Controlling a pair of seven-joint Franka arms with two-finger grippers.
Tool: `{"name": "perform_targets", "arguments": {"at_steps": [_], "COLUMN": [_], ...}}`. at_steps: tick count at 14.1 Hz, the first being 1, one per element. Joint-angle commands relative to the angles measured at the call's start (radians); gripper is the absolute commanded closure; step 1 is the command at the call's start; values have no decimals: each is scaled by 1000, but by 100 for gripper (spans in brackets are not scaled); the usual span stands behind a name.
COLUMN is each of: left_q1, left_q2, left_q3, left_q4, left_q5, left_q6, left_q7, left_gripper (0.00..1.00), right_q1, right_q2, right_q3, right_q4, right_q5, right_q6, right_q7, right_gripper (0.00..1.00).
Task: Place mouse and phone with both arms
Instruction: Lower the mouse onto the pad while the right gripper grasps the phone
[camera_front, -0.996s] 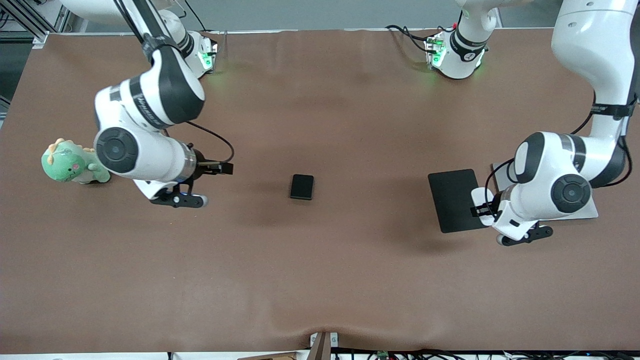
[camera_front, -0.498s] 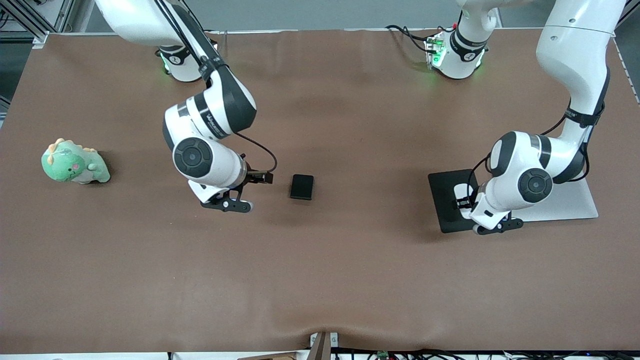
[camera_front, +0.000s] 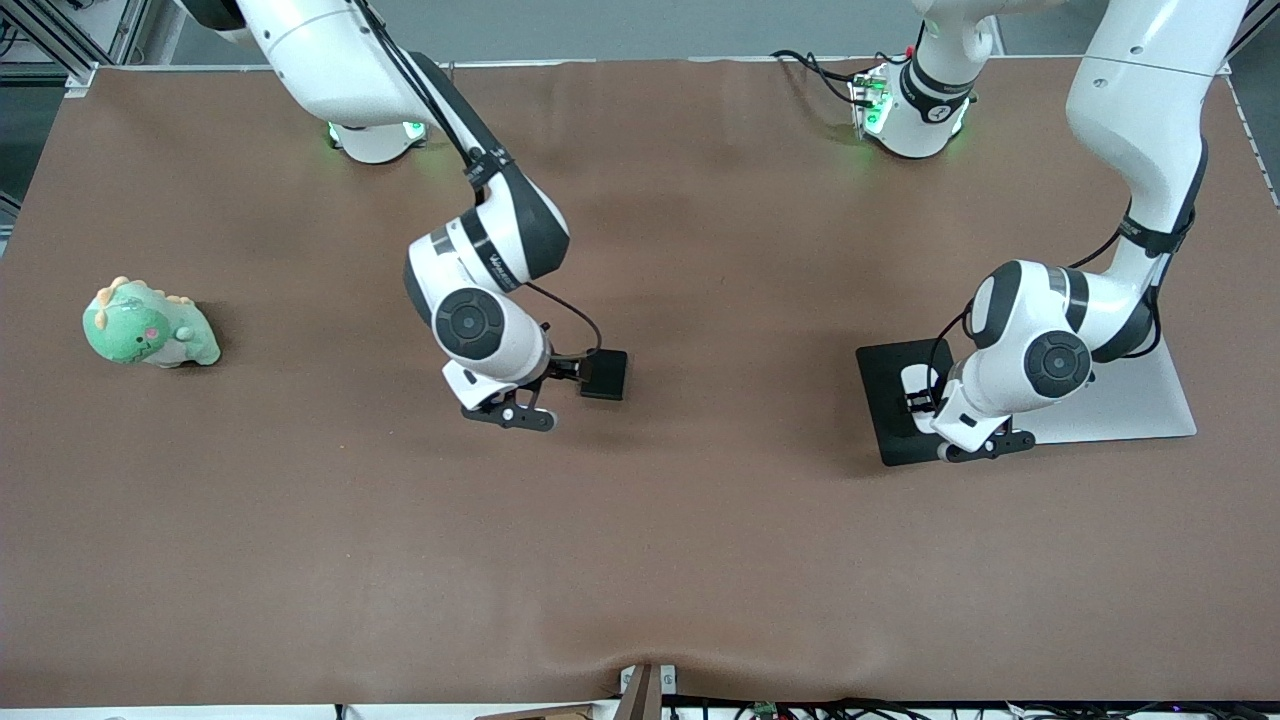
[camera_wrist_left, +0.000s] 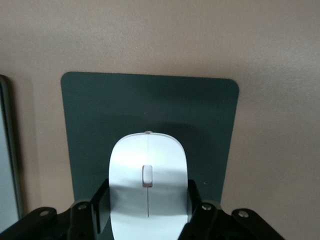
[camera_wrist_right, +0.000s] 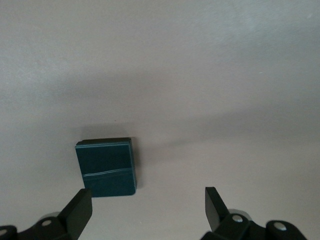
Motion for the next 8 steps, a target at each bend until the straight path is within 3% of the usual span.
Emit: {"name": "perform_targets", "arguments": {"at_steps": [1, 8], "left_q1": [16, 16], "left_q2": [14, 34], "left_q3": [-9, -11], "left_q4": [-22, -13], "left_q5": [25, 25], "left_q6": [45, 86], "left_q7": [1, 69], "left_gripper": [100, 100], "right_q1": [31, 66], "right_q2": [36, 109], "right_q3": [-9, -9], "right_q4": [15, 14], "right_q5": [7, 6], "right_q6": [51, 175], "right_q7": [49, 59], "right_gripper": [0, 0]}}
